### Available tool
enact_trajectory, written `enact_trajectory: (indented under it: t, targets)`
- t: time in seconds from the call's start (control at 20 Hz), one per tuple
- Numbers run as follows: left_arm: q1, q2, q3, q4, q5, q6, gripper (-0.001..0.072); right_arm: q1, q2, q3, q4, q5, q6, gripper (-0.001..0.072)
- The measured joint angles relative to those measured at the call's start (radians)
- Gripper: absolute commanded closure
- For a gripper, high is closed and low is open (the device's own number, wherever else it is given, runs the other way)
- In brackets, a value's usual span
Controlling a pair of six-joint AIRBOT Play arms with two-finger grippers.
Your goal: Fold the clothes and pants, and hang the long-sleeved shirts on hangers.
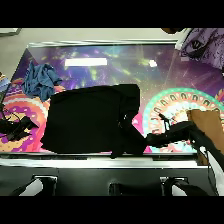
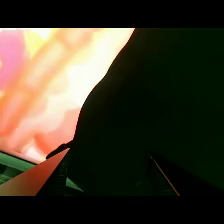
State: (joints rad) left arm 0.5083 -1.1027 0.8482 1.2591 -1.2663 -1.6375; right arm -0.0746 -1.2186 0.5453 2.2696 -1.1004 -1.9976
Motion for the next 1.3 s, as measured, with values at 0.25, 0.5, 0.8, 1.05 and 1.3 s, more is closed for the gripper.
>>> enact_trajectory:
  t: [0.25,0.5,0.8,1.05,1.3]
  targets:
    - [0.147,0.024,-0.131,-0.087,0.05,0.139,0.0153,0.036,0.0,-0.009,0.01,0.039,0.0,0.068]
    - [0.24,-0.02,-0.26,-0.188,0.12,0.3,0.0154,0.042,0.045,-0.011,0.009,0.039,0.009,0.068]
    - [0.204,-0.067,-0.312,-0.265,0.143,0.394,0.0294,0.044,0.091,-0.011,0.01,0.055,0.036,0.068]
    - [0.113,-0.1,-0.312,-0.268,0.159,0.414,0.0691,0.044,0.098,-0.001,0.024,0.064,0.053,0.0682]
    - [-0.024,-0.068,-0.106,-0.339,0.129,0.372,0.0693,0.044,0.1,0.231,0.038,0.055,0.053,0.0682]
